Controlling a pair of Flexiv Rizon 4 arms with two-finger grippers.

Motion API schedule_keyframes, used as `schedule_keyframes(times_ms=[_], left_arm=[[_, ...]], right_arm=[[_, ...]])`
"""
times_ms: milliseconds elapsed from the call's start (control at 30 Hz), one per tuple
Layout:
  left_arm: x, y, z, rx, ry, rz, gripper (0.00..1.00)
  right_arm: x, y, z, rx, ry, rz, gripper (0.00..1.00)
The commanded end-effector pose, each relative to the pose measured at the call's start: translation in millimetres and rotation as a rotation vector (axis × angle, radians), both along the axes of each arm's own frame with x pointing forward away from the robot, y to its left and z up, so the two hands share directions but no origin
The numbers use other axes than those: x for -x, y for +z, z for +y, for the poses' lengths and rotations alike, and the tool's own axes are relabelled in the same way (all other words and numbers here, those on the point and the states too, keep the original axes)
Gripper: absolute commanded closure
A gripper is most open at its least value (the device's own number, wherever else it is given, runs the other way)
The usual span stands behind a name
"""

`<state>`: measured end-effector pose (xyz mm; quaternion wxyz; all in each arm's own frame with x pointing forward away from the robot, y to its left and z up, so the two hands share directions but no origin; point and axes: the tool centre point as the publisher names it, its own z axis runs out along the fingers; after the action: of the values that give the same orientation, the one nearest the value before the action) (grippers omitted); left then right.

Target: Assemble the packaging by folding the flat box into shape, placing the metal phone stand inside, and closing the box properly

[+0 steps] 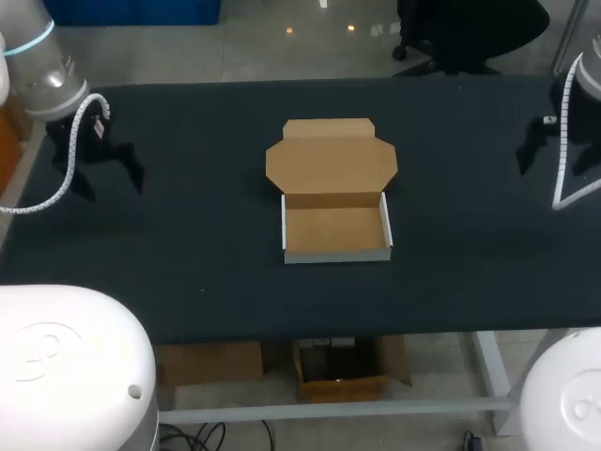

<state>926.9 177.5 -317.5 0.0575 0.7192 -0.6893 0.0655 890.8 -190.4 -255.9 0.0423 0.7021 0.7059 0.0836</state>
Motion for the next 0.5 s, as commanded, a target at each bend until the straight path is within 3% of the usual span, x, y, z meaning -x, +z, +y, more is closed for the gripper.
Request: schedule_keyframes(times_ms=[33, 500], left_arm=[[-14.3, -11.0, 8, -0.008, -0.007, 0.025, 0.0], [-58.9, -34.8, 34, -0.014, -0.031, 0.03, 0.0]], right_arm=[[-0.2, 1, 0, 0.003, -0.001, 0.003, 0.0], [-0.2, 1, 0, 0.003, -0.001, 0.003, 0.0]])
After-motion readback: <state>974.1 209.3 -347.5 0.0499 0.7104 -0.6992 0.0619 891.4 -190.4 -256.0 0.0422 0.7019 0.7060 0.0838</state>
